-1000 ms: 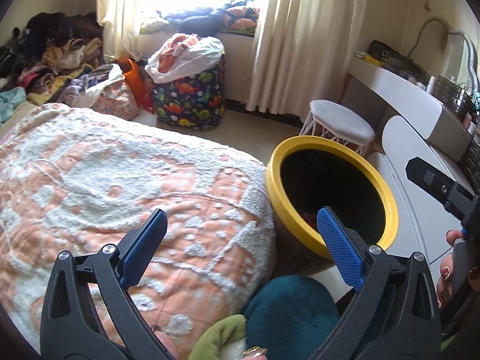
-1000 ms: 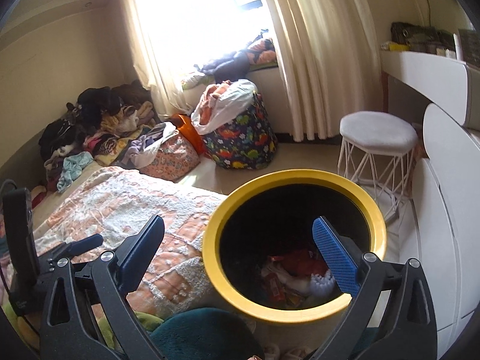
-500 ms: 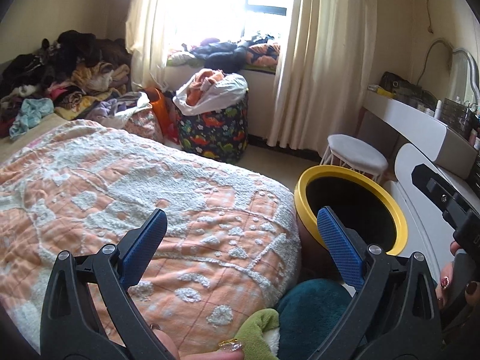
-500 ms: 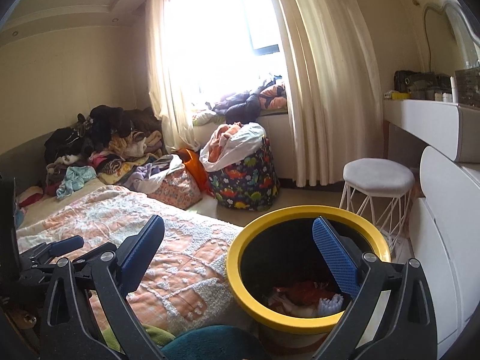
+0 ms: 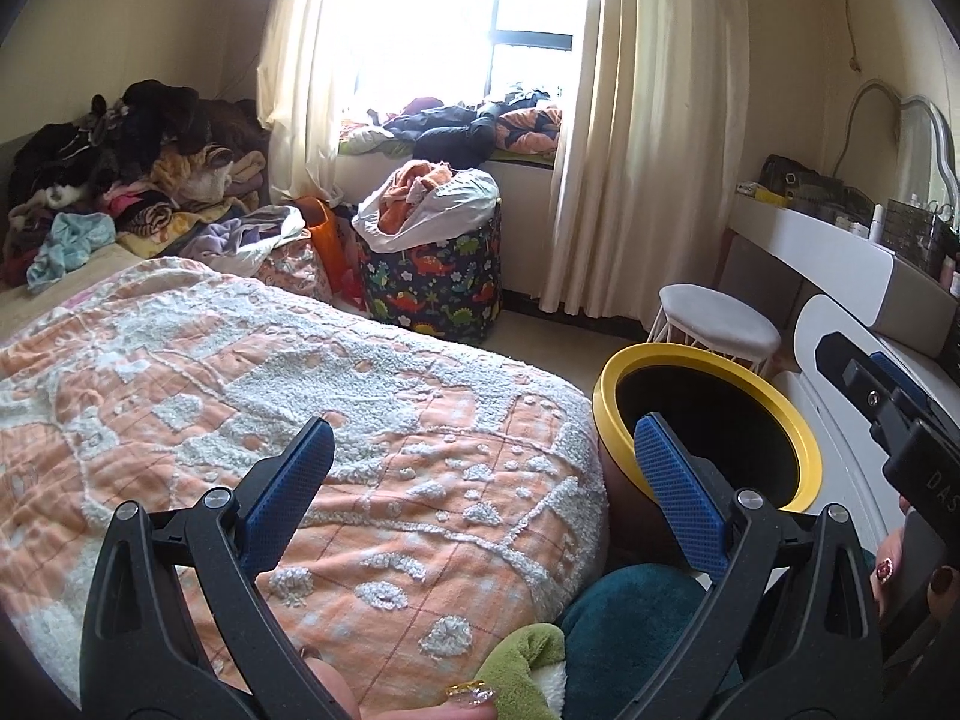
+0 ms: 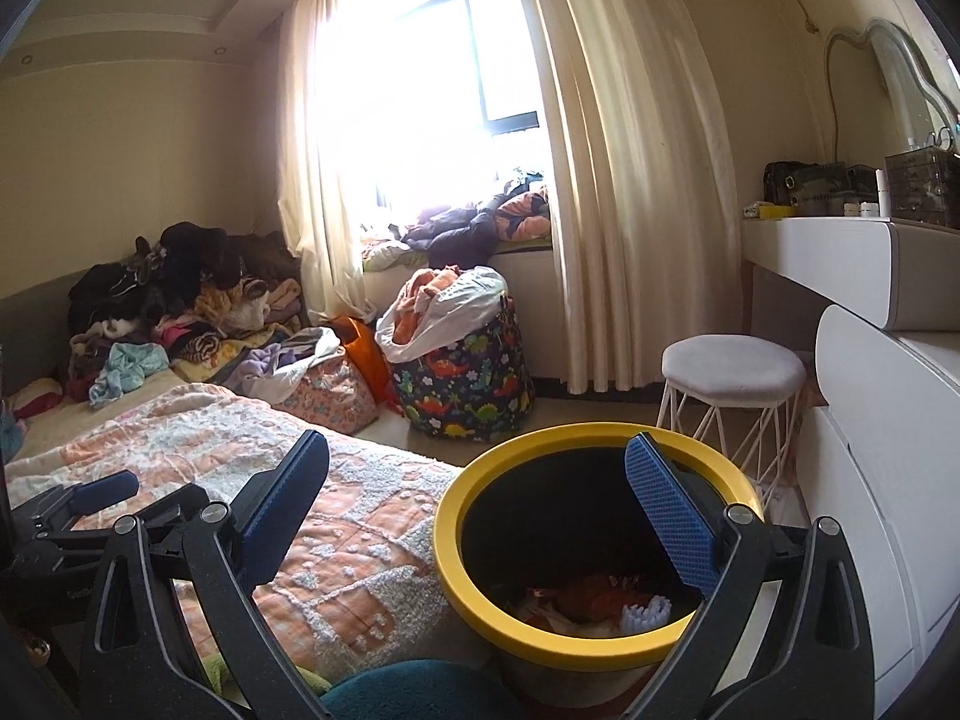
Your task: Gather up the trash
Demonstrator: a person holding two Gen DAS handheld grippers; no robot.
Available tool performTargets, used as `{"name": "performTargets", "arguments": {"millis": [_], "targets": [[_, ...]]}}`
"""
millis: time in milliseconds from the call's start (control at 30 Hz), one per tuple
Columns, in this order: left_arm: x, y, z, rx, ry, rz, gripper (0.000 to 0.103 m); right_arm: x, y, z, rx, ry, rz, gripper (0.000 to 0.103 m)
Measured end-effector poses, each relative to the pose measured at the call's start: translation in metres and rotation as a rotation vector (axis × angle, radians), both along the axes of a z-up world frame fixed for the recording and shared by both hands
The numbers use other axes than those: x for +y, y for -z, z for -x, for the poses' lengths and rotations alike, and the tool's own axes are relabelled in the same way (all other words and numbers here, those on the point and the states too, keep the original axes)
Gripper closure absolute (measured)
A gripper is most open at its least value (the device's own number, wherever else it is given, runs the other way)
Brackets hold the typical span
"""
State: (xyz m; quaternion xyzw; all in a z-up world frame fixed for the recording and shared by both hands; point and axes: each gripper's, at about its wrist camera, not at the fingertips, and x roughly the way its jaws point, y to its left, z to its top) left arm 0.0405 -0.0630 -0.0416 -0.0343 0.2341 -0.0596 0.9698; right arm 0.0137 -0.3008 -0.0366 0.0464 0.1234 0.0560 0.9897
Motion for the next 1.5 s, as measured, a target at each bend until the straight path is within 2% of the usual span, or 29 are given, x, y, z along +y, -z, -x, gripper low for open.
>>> {"name": "performTargets", "arguments": {"millis": [1500], "targets": [[0.0001, -0.0011, 0.0012, -0.007, -0.003, -0.004, 0.011, -0.0004, -0.0004, 0.0048, -0.009, 0.026, -0.023, 0.007]]}}
